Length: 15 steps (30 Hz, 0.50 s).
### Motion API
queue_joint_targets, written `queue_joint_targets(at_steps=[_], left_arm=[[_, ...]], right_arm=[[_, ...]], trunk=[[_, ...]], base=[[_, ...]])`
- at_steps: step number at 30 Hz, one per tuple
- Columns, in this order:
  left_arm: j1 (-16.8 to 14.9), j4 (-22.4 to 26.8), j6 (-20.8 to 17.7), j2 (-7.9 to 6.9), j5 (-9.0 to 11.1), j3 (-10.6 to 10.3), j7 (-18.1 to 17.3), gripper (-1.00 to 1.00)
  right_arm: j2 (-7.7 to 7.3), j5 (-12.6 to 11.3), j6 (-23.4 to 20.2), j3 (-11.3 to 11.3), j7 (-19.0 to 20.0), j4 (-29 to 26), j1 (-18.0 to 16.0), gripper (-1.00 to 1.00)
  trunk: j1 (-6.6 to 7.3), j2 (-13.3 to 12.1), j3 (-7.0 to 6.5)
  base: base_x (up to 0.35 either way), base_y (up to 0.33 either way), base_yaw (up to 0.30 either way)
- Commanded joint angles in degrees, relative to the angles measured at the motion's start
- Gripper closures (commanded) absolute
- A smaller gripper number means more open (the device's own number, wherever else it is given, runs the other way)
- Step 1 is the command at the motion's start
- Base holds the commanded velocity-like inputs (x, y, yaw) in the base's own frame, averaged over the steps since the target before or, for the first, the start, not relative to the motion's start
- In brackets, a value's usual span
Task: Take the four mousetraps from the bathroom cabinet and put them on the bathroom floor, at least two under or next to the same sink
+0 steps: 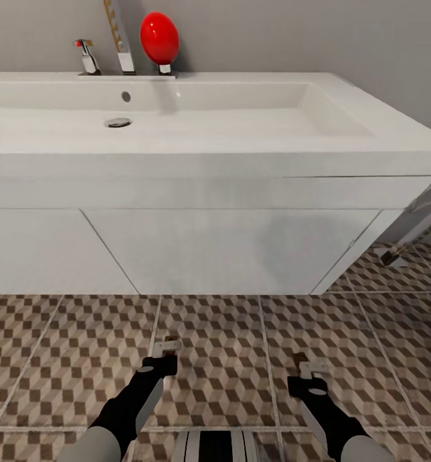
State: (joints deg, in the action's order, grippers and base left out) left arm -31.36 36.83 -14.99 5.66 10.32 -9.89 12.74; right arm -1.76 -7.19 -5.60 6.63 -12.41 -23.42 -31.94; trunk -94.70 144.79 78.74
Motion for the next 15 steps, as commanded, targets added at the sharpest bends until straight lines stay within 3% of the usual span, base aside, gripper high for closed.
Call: queue_joint_targets(at_steps=[1, 5, 8, 15], left_arm=[[0.0, 0.1, -0.2, -0.06, 0.6, -0.3, 0.5, 1.00], [0.0, 0.1, -0.2, -0.11, 0.7, -0.2, 0.6, 1.00], [0.0, 0.1, -0.1, -0.17, 0.7, -0.2, 0.6, 1.00], [0.0, 0.1, 0.0, -0.23, 0.7, -0.2, 0.6, 1.00]], right_arm=[[-0.01, -0.7, -0.5, 0.5, -0.8, -0.5, -0.2, 1.00], [0.17, -0.7, -1.6, 0.5, -2.1, -1.8, -1.7, 1.00], [1.12, -0.8, -1.9, 0.5, -2.5, -2.2, -3.2, 1.00], [2.35, -0.7, -1.6, 0.7, -2.7, -2.9, -3.8, 1.00]], trunk=[[-0.01, 0.0, 0.27], [-0.01, 0.0, 0.27], [-0.01, 0.0, 0.27], [-0.01, 0.0, 0.27]], base=[[0.000, 0.000, 0.000], [0.000, 0.000, 0.000], [0.000, 0.000, 0.000], [0.000, 0.000, 0.000]])
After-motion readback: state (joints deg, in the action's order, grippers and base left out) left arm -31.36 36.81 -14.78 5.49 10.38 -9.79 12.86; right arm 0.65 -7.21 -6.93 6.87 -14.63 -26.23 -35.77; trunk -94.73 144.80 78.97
